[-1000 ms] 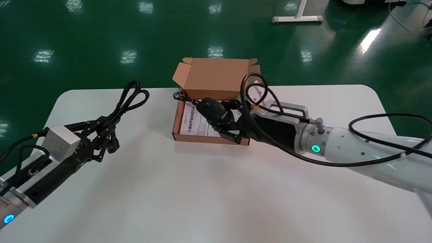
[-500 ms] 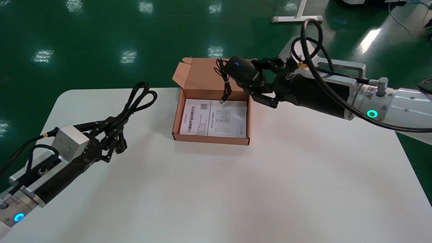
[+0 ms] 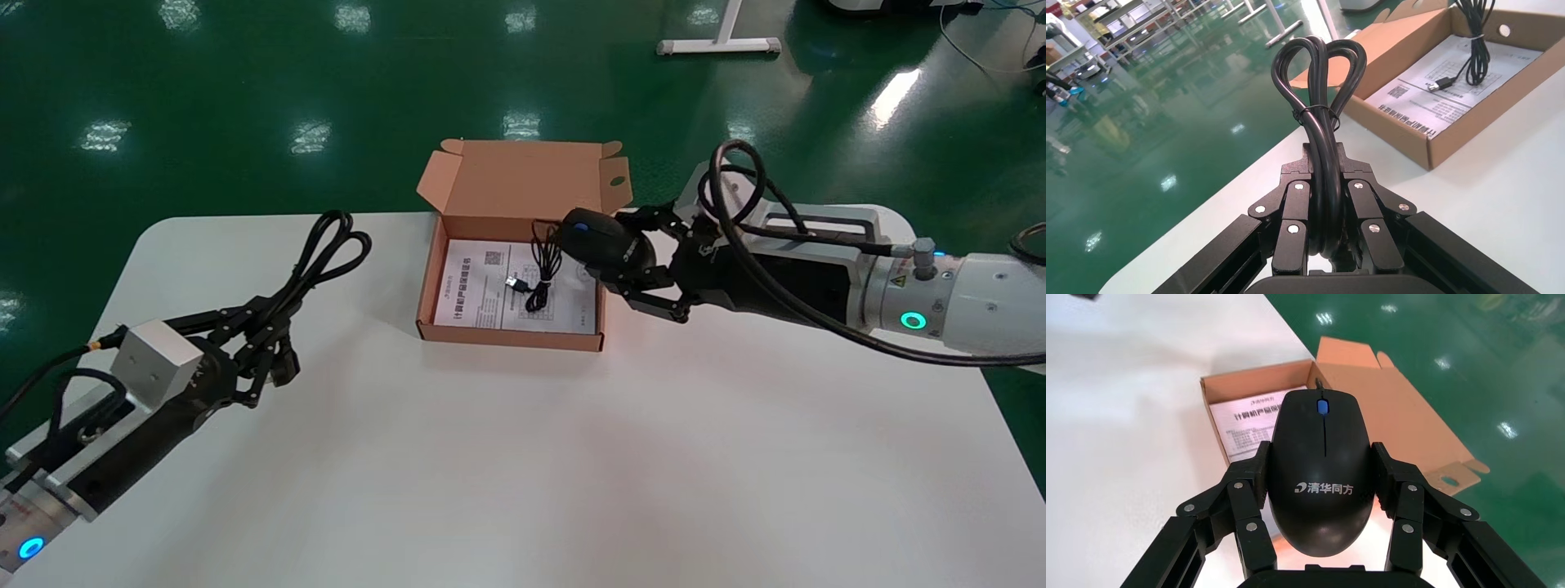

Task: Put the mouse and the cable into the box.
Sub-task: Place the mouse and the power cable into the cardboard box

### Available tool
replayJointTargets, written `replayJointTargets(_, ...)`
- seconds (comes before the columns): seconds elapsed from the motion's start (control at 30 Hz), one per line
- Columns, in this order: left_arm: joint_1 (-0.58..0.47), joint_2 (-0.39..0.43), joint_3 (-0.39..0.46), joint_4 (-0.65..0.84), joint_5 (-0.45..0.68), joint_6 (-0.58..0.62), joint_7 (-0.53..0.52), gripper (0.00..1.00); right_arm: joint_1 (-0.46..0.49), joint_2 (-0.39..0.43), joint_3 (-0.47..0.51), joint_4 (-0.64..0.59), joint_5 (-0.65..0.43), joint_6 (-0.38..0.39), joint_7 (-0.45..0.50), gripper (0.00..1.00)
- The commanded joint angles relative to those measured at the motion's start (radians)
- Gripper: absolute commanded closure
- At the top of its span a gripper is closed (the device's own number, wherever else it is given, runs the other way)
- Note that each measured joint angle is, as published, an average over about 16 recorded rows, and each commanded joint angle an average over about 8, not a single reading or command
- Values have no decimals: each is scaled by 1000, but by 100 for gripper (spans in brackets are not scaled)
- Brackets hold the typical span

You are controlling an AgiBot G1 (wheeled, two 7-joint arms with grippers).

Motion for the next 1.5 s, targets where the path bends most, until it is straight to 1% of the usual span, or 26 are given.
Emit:
replayJointTargets(0.03, 9, -2, -8, 0, -5, 3, 3, 100, -3, 2, -4, -5, -7, -2, -5, 100)
replayJointTargets(0.2, 28, -3, -23, 0, -14, 6, 12, 100, 5, -31, -15, -53, -16, -3, -34, 100)
replayJointTargets(0.4, 38, 0, -28, -1, -17, 7, 16, 100, 5, -107, -35, -133, -19, -3, -98, 100)
replayJointTargets(0.67, 51, -8, -36, -2, -21, 8, 14, 100, 7, -203, -53, -264, -10, -20, -217, 100)
replayJointTargets(0.93, 48, -9, -31, -2, -20, 8, 10, 100, 30, -246, -37, -406, 12, -23, -350, 100)
replayJointTargets(1.23, 34, -16, -14, -1, -7, 10, 1, 100, 41, -305, 3, -560, 69, -16, -498, 100)
replayJointTargets(1.27, 32, -17, -12, -1, -4, 10, 1, 100, 41, -314, 9, -576, 78, -14, -511, 96)
replayJointTargets(1.5, 24, -33, -1, -1, 15, 18, 10, 100, 53, -363, 41, -683, 123, -5, -595, 8)
